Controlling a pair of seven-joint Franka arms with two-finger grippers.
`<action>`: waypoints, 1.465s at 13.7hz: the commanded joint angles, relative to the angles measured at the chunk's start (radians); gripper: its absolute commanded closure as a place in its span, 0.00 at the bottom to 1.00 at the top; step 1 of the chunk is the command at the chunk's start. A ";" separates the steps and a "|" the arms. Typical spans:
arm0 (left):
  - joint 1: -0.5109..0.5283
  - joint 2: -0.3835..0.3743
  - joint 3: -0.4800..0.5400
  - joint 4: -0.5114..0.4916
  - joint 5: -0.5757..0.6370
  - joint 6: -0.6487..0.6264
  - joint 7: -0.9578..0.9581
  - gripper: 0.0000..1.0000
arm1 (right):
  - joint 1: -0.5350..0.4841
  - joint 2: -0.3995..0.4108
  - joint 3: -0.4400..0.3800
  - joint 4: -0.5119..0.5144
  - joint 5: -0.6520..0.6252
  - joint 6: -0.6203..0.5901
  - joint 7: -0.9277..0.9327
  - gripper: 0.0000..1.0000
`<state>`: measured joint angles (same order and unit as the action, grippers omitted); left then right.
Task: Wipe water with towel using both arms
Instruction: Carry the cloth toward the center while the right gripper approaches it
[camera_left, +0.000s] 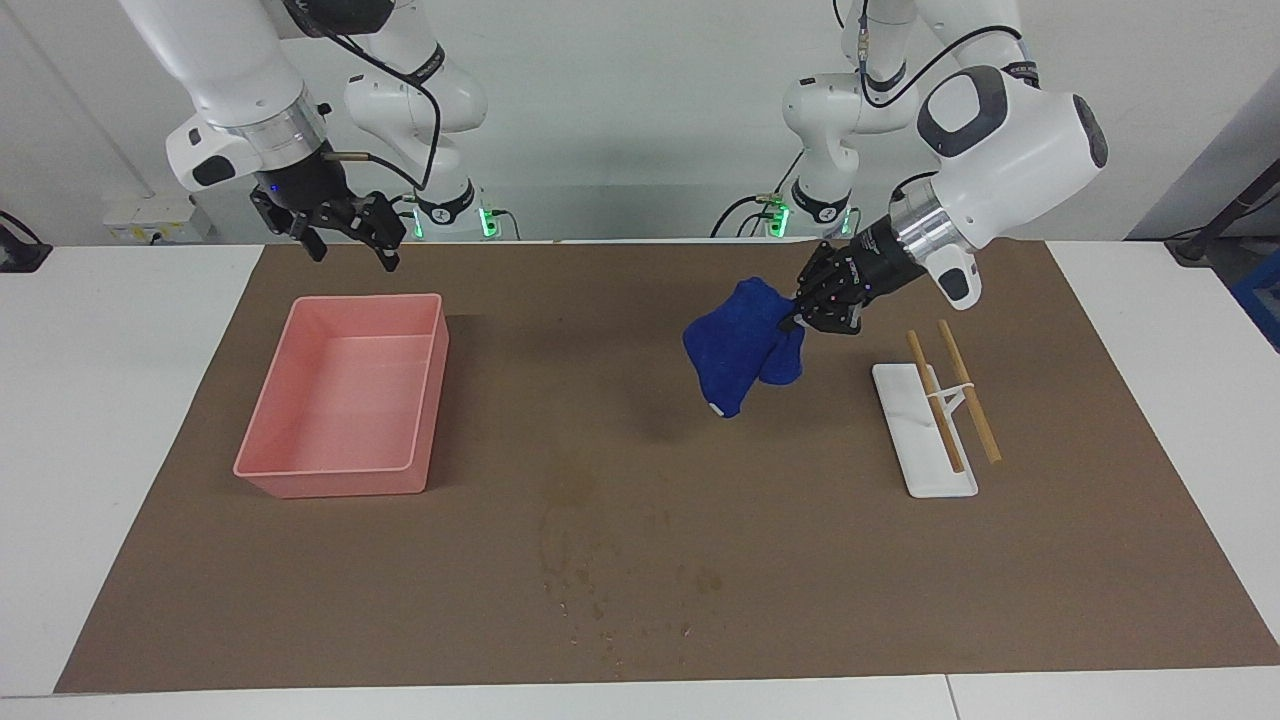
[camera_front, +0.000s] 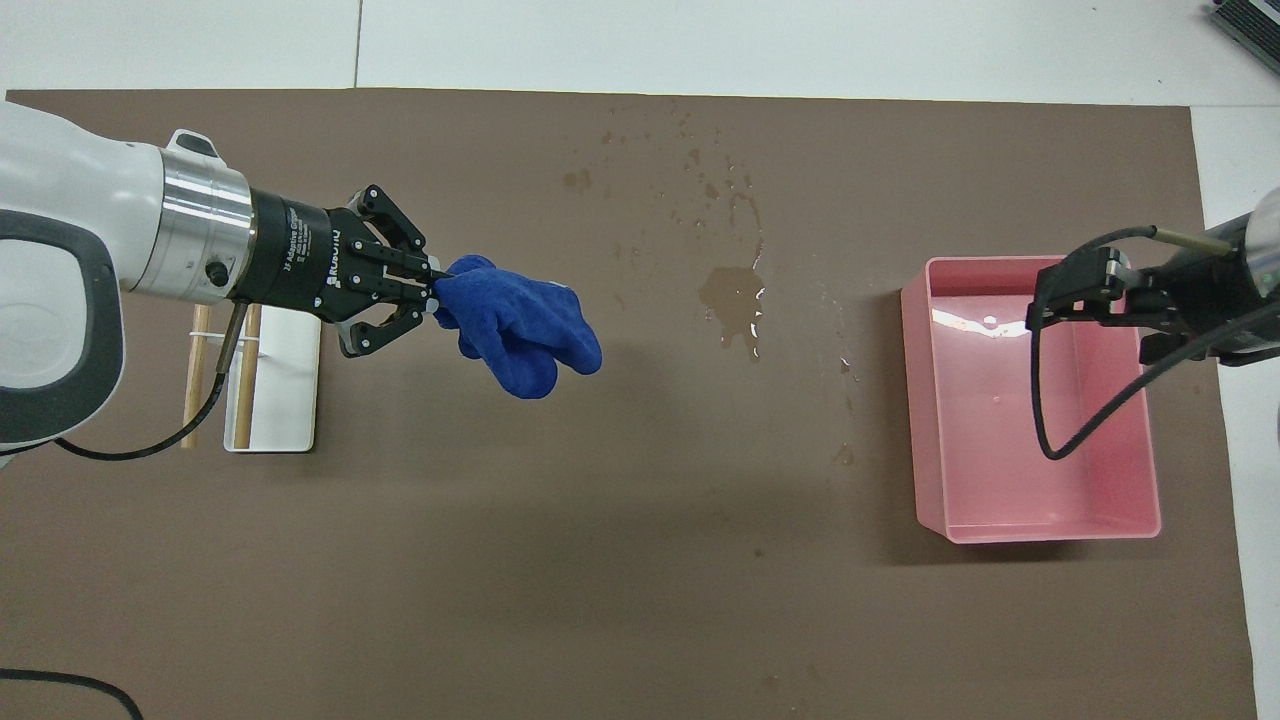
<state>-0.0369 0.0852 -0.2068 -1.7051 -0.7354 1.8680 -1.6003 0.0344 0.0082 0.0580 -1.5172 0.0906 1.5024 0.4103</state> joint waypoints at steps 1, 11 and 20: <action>-0.024 -0.025 -0.015 -0.001 -0.065 0.059 -0.141 1.00 | 0.048 -0.010 0.006 -0.012 0.033 0.044 0.137 0.00; -0.104 -0.073 -0.036 -0.047 -0.117 0.168 -0.283 1.00 | 0.232 0.053 0.006 -0.023 0.351 0.451 0.916 0.00; -0.167 -0.101 -0.036 -0.051 -0.153 0.327 -0.320 1.00 | 0.334 0.092 0.008 -0.079 0.440 0.507 1.331 0.00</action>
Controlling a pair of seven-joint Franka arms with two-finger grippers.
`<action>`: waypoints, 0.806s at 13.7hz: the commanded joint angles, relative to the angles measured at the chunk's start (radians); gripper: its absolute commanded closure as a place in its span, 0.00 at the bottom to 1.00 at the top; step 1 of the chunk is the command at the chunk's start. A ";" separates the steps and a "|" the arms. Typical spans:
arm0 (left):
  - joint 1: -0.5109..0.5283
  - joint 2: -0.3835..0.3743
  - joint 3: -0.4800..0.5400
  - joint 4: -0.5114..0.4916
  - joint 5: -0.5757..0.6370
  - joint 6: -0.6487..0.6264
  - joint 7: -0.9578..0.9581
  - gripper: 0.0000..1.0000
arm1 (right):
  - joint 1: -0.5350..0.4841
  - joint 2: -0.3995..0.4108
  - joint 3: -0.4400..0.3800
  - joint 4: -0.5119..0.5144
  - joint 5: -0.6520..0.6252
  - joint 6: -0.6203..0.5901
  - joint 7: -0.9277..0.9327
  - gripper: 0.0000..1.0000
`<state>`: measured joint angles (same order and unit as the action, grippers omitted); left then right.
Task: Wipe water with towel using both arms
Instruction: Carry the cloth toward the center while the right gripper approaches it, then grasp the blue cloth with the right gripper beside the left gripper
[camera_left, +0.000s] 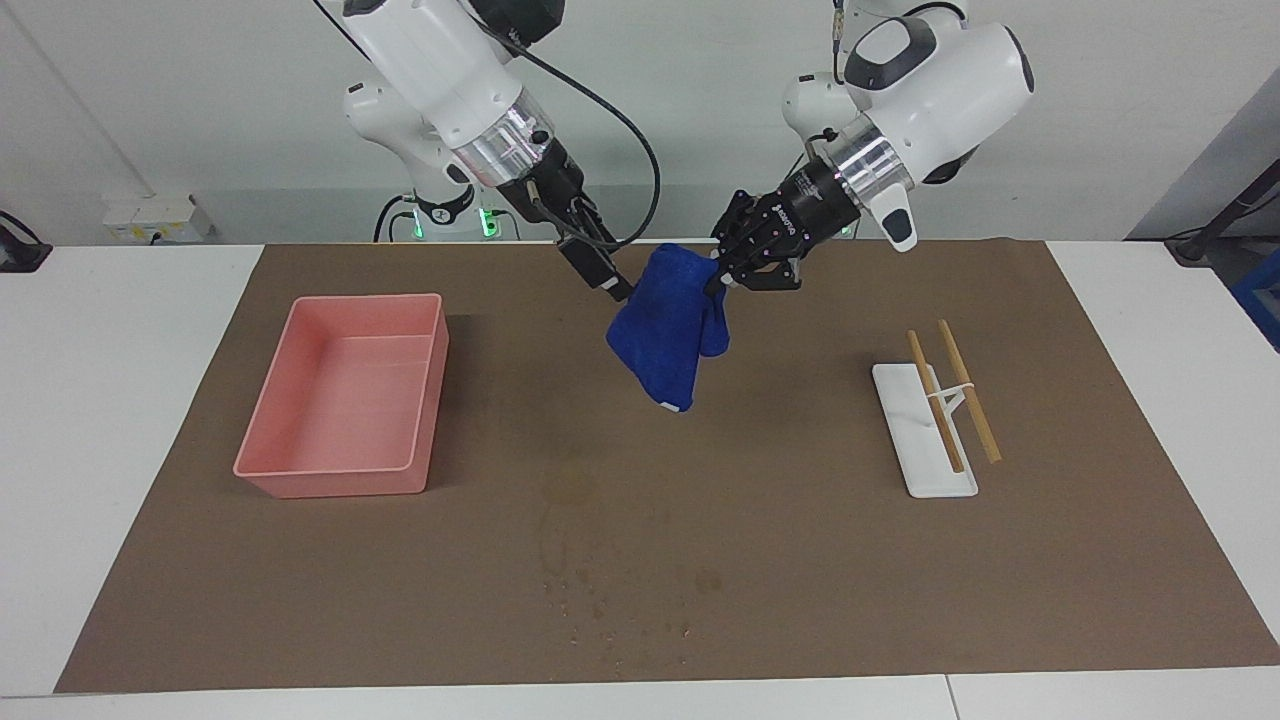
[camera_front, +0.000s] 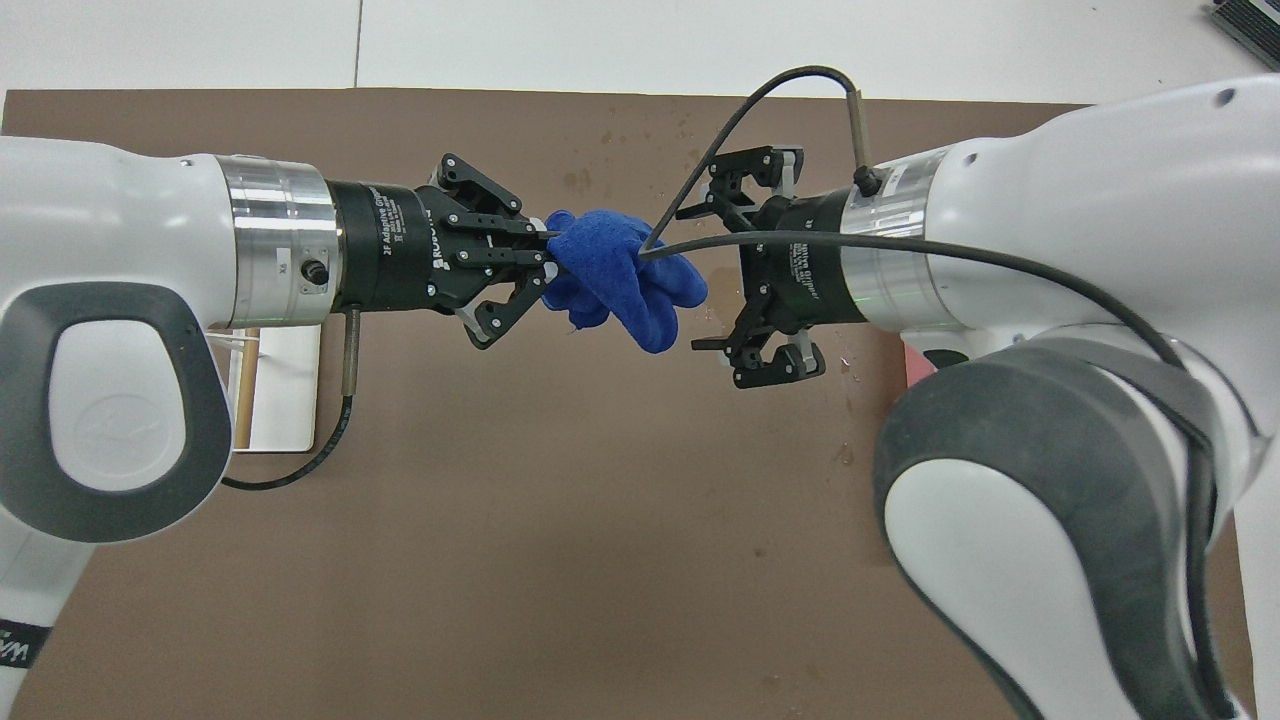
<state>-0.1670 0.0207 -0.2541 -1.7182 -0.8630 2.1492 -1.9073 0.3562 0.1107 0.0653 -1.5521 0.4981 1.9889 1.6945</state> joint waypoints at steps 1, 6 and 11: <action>-0.040 -0.047 0.012 -0.040 -0.025 0.035 -0.012 1.00 | 0.014 -0.008 0.001 -0.046 0.083 0.021 0.054 0.00; -0.034 -0.079 0.013 -0.057 -0.024 -0.033 -0.015 1.00 | 0.014 0.006 -0.001 -0.054 0.129 0.120 0.051 0.00; -0.034 -0.094 0.015 -0.057 -0.024 -0.081 -0.006 1.00 | 0.017 0.001 -0.001 -0.082 0.129 0.206 0.053 0.01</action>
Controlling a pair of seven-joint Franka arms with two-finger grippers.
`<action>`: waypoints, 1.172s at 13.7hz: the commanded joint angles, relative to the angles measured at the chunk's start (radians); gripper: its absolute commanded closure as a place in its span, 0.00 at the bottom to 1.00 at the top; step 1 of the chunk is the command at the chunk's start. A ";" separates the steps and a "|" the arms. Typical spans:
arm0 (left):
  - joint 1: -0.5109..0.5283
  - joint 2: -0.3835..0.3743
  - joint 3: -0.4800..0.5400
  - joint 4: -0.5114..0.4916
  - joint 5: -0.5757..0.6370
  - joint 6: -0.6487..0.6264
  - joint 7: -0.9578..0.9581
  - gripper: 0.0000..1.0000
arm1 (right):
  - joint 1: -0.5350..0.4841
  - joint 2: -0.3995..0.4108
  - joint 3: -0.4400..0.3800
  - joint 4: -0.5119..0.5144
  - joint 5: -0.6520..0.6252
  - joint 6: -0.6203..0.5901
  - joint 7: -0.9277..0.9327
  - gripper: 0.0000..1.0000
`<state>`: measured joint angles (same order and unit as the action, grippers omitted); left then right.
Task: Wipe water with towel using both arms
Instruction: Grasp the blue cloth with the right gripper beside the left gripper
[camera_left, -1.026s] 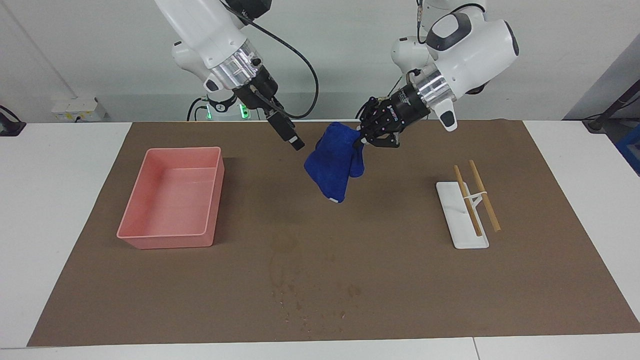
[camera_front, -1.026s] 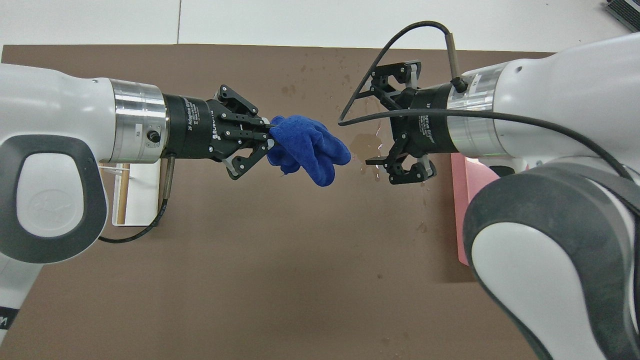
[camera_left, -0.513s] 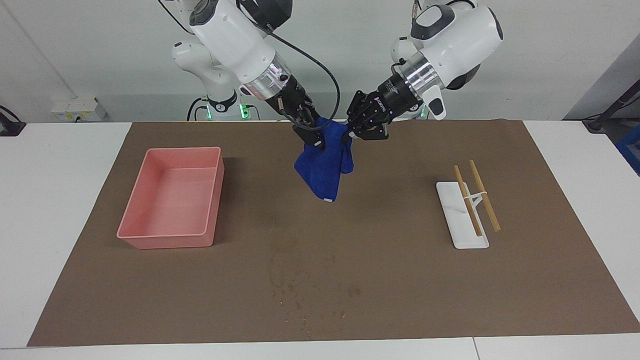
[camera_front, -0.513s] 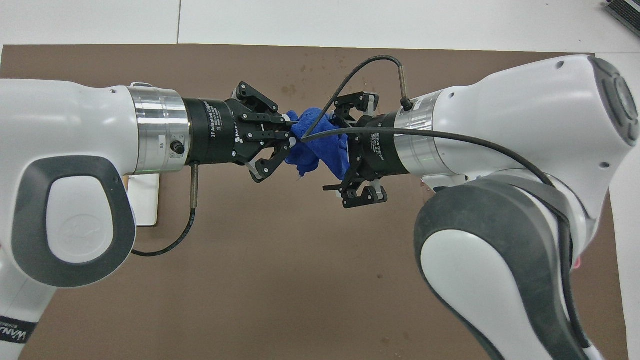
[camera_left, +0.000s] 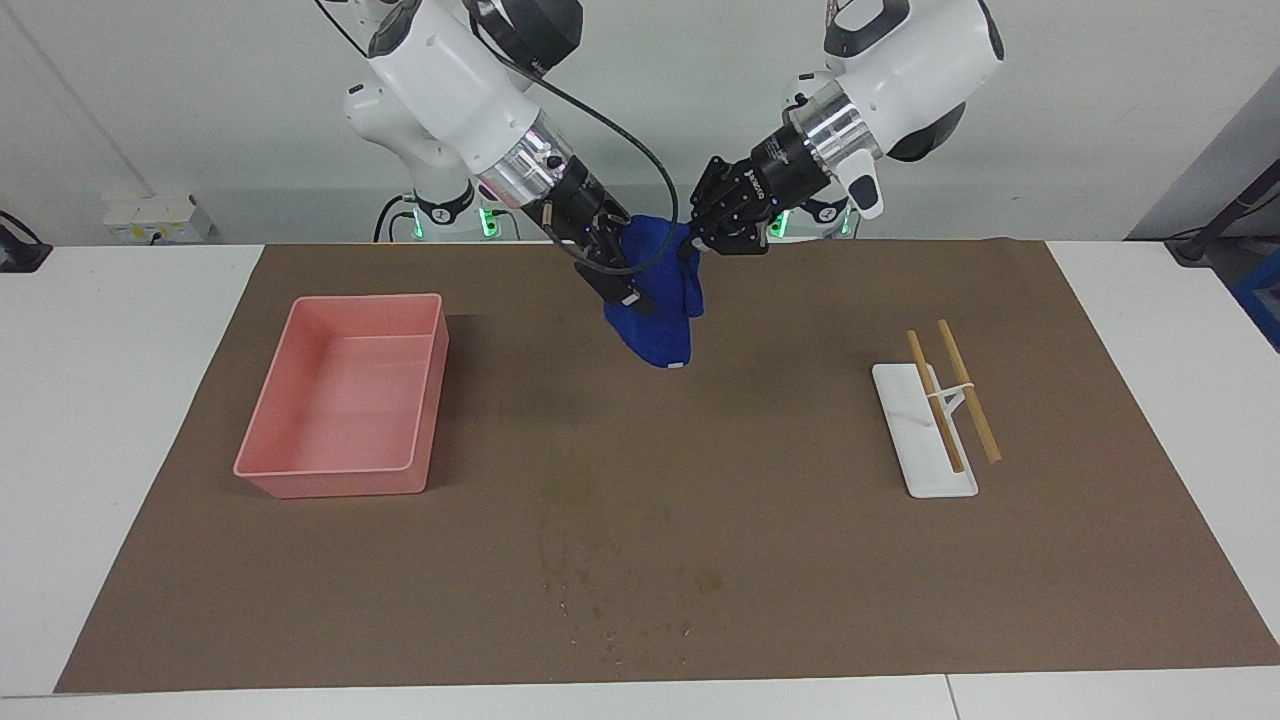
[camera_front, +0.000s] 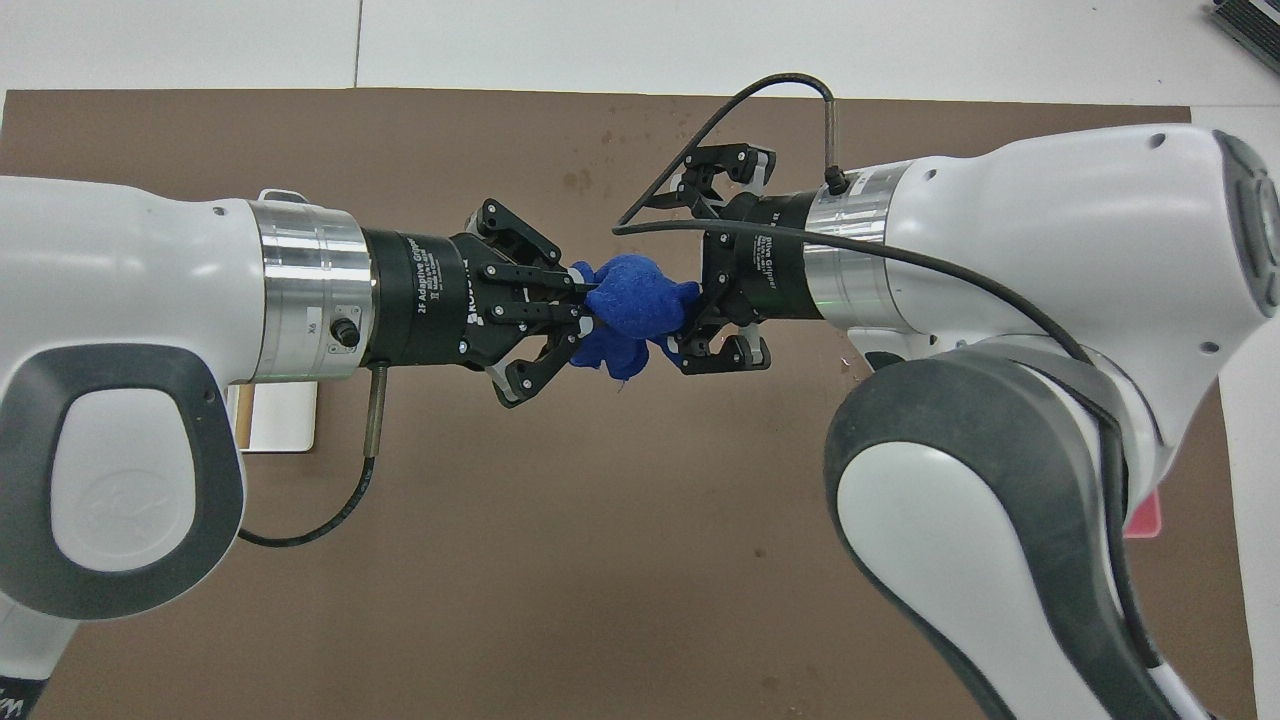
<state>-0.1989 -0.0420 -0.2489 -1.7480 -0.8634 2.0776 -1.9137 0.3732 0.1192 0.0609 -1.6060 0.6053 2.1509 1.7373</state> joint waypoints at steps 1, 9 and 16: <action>-0.004 -0.030 0.010 -0.027 -0.025 0.007 0.004 1.00 | 0.001 -0.013 0.005 -0.044 0.022 0.044 0.010 0.02; -0.014 -0.029 0.008 -0.045 -0.026 0.139 -0.004 1.00 | 0.029 -0.018 0.005 -0.041 0.030 0.023 0.062 1.00; -0.025 -0.033 0.010 -0.062 -0.019 0.136 0.007 1.00 | 0.026 -0.016 0.002 -0.040 0.008 0.046 0.038 1.00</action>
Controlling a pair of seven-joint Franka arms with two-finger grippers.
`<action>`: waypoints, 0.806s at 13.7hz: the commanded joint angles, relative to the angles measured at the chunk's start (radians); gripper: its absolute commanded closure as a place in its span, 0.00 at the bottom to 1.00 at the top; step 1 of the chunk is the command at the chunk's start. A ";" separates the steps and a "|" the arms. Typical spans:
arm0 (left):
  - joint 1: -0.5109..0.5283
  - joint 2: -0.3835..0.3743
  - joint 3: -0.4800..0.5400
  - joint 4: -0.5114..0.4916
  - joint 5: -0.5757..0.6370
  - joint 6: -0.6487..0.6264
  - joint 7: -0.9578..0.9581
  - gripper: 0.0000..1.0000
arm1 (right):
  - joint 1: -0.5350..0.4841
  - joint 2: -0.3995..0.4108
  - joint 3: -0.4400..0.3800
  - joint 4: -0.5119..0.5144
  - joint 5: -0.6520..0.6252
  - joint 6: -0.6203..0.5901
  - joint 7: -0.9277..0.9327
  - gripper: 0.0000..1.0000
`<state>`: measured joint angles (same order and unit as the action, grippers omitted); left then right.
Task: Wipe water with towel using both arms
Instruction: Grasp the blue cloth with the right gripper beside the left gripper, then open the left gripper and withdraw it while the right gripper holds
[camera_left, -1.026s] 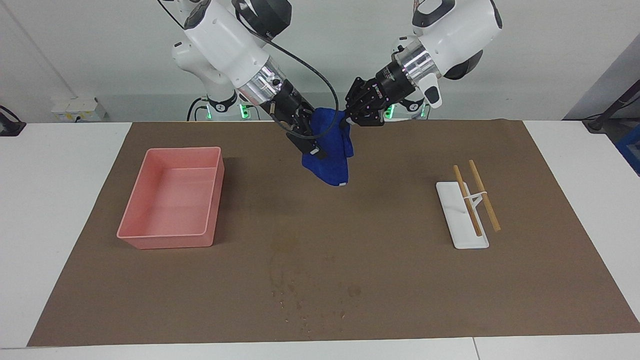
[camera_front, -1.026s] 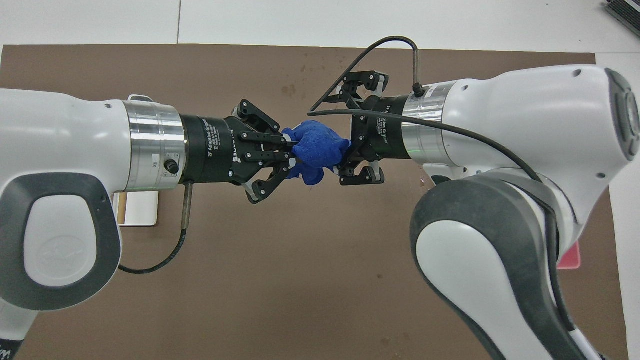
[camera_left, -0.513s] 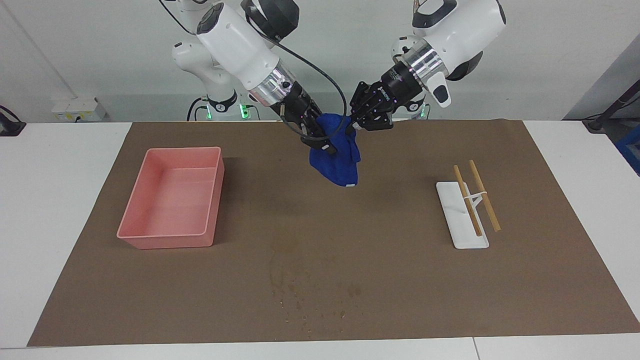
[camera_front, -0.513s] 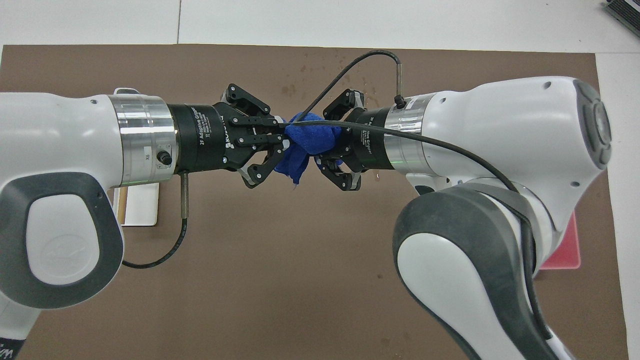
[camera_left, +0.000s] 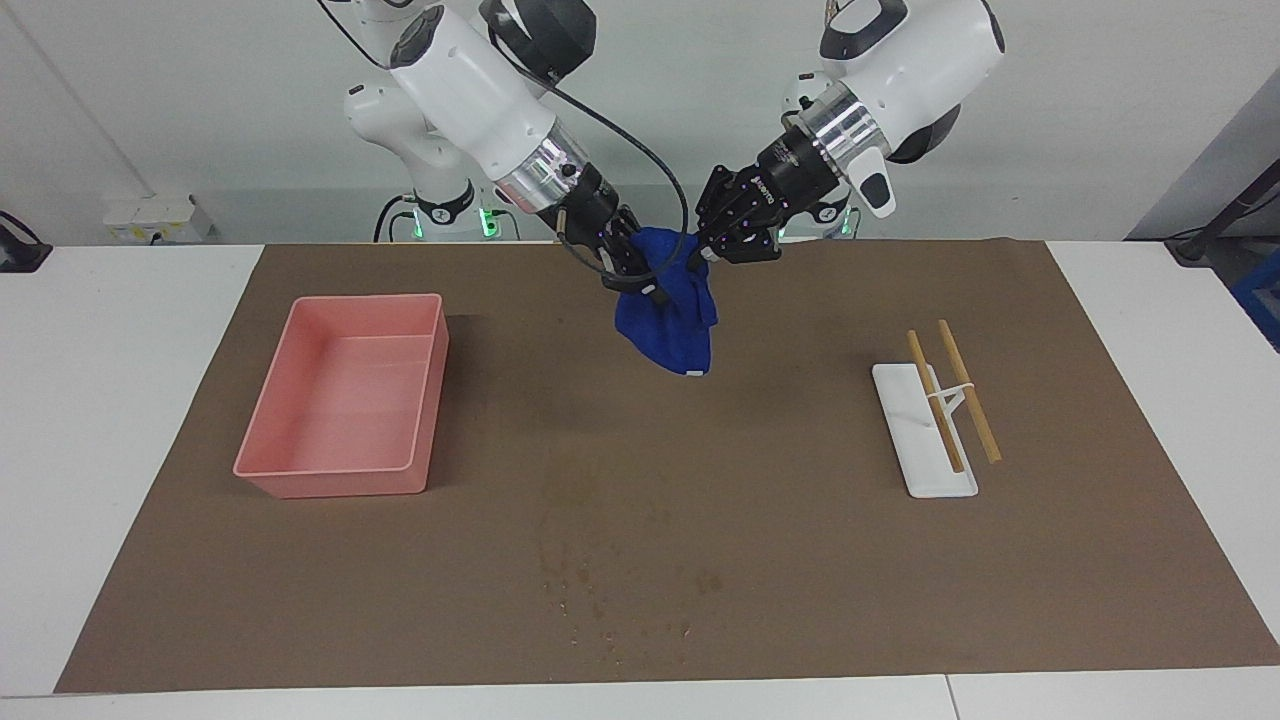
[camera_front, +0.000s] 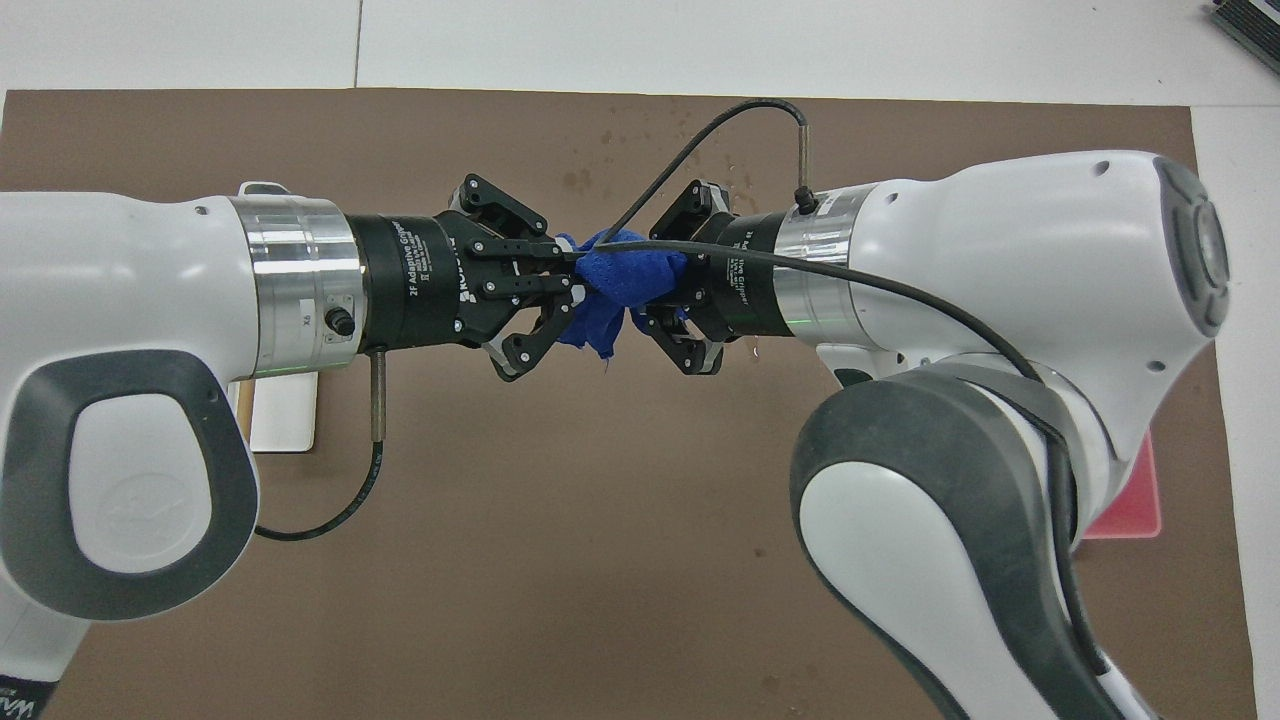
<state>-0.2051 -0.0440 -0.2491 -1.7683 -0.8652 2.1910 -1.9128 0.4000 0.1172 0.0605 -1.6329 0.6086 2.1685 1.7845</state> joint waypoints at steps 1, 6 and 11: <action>-0.019 -0.031 0.010 -0.040 -0.014 0.021 0.003 0.80 | -0.007 -0.013 0.002 -0.013 -0.001 0.030 -0.026 1.00; -0.002 -0.027 0.021 -0.030 0.162 0.013 0.000 0.00 | -0.015 -0.014 -0.001 -0.022 -0.015 0.031 -0.097 1.00; 0.122 -0.027 0.025 -0.034 0.356 -0.022 0.316 0.00 | -0.030 -0.004 -0.002 -0.080 -0.029 0.178 -0.259 1.00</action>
<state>-0.1344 -0.0442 -0.2214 -1.7742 -0.5541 2.1895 -1.7518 0.3892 0.1185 0.0510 -1.6715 0.5938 2.2868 1.6105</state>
